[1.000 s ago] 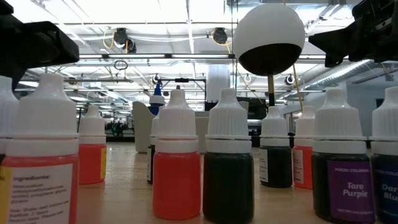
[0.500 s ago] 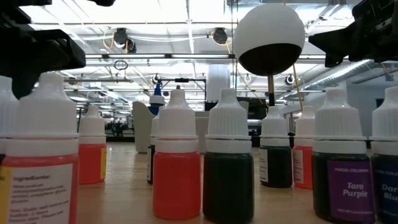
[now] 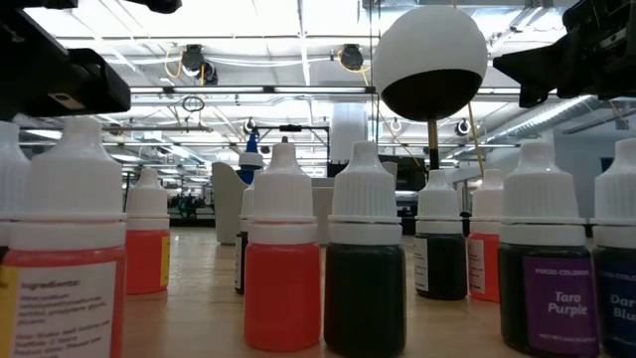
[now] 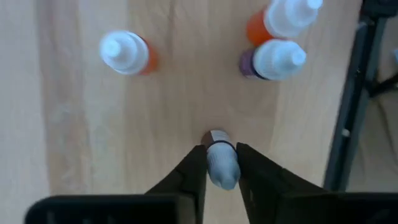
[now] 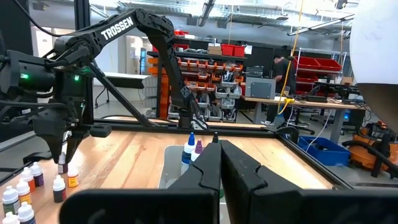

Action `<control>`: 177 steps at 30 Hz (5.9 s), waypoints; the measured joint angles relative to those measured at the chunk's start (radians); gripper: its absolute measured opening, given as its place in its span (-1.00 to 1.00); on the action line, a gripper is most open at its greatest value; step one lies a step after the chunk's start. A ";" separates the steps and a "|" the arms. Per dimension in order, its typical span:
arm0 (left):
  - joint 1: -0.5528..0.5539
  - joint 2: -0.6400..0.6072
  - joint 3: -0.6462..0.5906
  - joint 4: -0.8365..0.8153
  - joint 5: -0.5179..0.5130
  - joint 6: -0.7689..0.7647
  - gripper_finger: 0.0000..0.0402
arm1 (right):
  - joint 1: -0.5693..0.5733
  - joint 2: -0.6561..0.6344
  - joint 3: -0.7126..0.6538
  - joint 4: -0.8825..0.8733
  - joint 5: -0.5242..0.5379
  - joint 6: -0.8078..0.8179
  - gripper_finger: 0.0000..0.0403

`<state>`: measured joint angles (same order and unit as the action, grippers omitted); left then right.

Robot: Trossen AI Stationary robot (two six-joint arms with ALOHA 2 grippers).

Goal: Pick & Place food coloring
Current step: Put the small black food coloring bottle into the gray bin, then put the small dark blue food coloring bottle into the gray bin

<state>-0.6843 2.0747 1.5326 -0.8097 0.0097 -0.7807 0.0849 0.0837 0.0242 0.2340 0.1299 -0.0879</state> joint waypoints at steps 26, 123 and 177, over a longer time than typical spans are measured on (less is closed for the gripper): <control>0.140 -0.280 0.175 -0.487 -0.076 0.151 -0.63 | 0.000 0.000 0.000 0.000 0.000 0.001 -1.00; 0.641 0.183 0.307 -0.044 -0.194 0.711 -0.62 | 0.000 0.000 0.000 0.000 0.004 -0.074 -1.00; 0.247 -0.768 0.107 -0.677 -0.867 0.090 -0.97 | 0.000 0.024 0.000 0.008 0.000 -0.070 -1.00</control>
<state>-0.4375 1.3072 1.6397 -1.4863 -0.8573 -0.6907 0.0849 0.1074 0.0246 0.2424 0.1303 -0.1581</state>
